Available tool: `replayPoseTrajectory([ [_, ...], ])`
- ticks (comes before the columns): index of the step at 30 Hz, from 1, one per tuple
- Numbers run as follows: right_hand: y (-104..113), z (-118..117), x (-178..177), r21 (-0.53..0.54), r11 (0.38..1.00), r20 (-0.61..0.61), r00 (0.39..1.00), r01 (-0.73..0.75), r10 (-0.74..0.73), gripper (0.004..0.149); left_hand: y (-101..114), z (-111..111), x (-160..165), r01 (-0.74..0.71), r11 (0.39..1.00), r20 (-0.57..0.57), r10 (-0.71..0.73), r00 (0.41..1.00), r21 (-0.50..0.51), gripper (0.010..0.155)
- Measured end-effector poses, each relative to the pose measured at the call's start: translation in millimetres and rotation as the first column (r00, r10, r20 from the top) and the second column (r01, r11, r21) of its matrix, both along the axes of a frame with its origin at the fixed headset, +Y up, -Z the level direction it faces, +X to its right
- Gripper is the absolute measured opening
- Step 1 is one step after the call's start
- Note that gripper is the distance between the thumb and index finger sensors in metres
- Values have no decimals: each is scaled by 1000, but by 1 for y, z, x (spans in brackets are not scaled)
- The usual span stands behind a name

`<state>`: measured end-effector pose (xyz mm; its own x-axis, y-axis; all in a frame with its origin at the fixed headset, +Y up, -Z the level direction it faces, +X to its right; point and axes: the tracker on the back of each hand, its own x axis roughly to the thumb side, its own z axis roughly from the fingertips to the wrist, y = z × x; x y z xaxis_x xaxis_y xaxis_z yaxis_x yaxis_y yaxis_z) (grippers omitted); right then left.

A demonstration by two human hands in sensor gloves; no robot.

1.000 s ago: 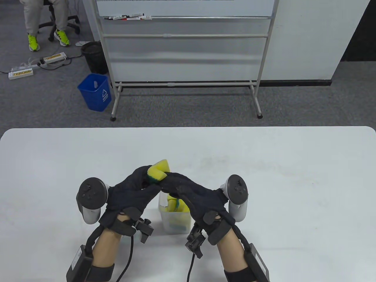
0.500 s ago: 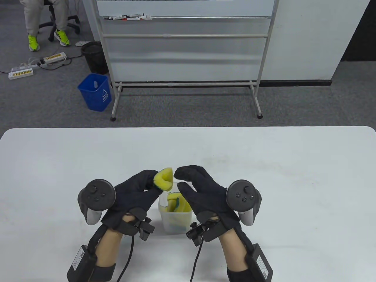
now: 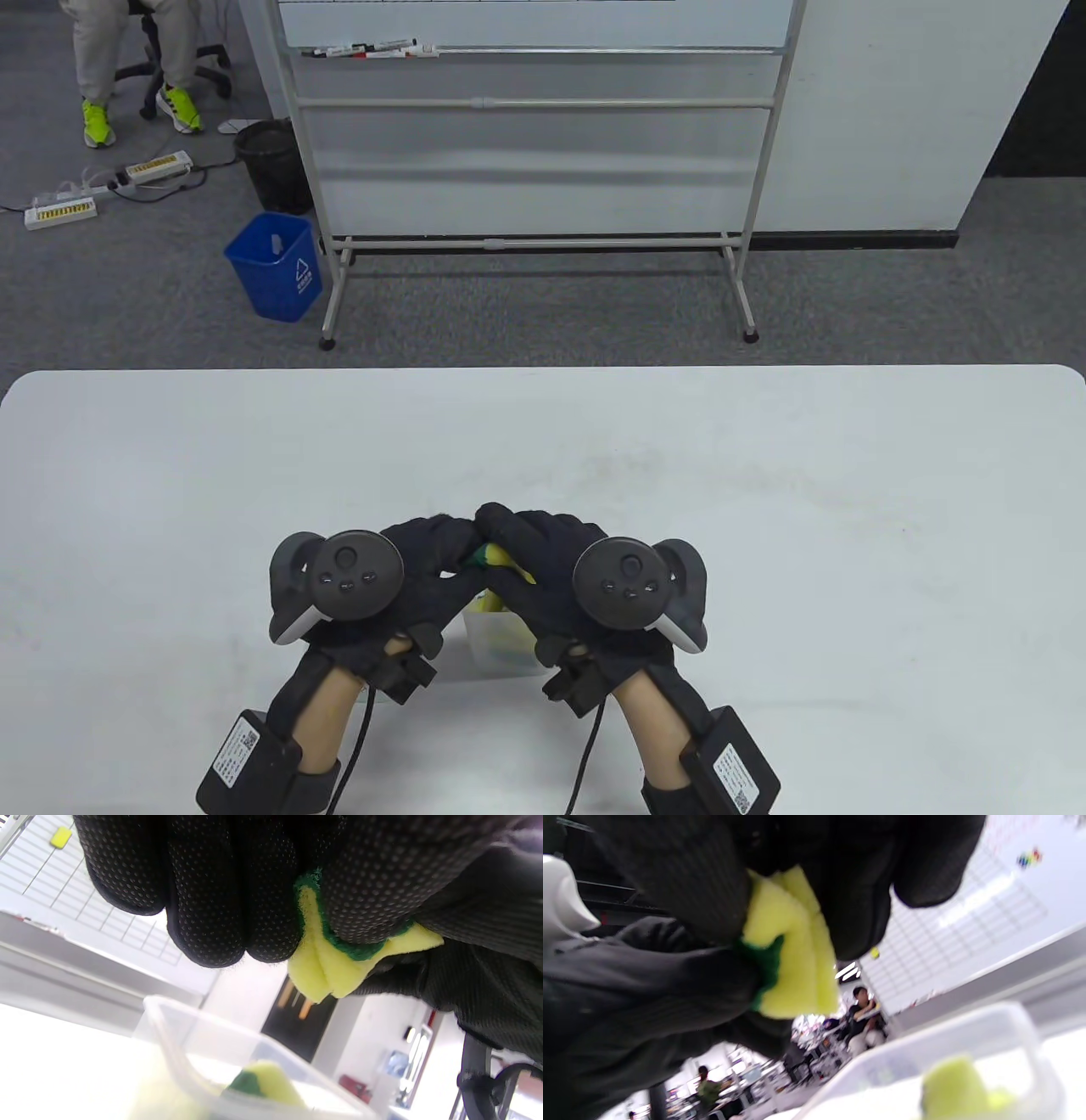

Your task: Squeeze sponges into plastic airtight container

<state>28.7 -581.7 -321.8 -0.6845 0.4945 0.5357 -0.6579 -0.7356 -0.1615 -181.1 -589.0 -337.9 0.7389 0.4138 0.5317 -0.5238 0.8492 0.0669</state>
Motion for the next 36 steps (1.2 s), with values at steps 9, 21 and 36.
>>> replayPoseTrajectory([
  [9,-22,-15,1,-93,988,133,985,121,-109,57,-25,-23,-19,-17,967,49,31,998,-254,77],
  [21,-36,-20,-13,-147,989,166,986,0,25,56,-54,-37,-17,-34,937,-9,33,999,-348,62],
  [36,-46,-21,-32,-148,969,157,962,-200,222,51,-69,-39,-5,-2,967,-82,-20,996,-255,59],
])
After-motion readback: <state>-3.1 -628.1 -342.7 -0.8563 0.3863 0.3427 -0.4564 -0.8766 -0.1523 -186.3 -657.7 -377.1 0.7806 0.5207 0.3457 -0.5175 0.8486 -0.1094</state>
